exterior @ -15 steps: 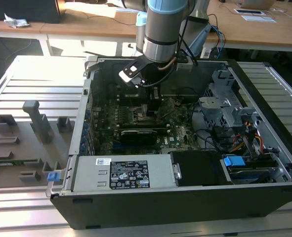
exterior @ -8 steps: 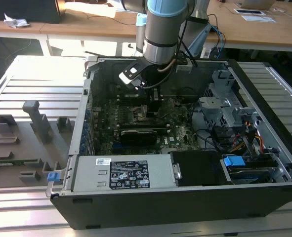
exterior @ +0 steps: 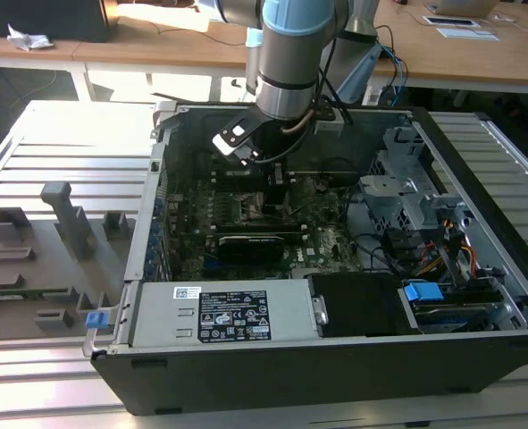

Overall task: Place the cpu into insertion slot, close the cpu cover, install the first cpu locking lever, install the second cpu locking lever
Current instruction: 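Place the cpu into insertion slot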

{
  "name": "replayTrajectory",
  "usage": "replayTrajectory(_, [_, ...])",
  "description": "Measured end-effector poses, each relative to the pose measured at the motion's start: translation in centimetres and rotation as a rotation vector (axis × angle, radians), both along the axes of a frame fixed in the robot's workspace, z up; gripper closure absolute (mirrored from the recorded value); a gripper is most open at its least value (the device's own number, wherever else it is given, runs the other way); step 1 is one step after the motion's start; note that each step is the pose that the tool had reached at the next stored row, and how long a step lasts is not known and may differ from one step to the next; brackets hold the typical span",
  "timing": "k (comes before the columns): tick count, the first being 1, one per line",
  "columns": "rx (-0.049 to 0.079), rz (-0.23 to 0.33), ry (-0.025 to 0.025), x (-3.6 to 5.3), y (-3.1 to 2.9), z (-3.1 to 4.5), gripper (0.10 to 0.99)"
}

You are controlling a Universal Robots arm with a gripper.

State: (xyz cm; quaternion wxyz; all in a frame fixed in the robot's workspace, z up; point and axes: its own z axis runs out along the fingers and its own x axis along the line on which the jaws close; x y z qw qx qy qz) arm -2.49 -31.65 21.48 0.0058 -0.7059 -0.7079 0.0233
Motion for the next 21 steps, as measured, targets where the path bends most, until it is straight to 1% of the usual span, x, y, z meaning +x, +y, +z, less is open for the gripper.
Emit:
replayTrajectory(7, [0.0, 0.0, -0.0001, -0.46, 0.01, -0.6, 0.545])
replayTrajectory(13, [0.0, 0.001, 0.0002, -0.58, 0.17, -1.05, 0.545])
replayTrajectory(18, [-0.001, 0.015, 0.0001, -0.61, 0.4, -1.22, 0.545])
replayTrajectory(21, [0.0, 0.015, 0.0, -0.61, 0.42, -1.37, 0.545])
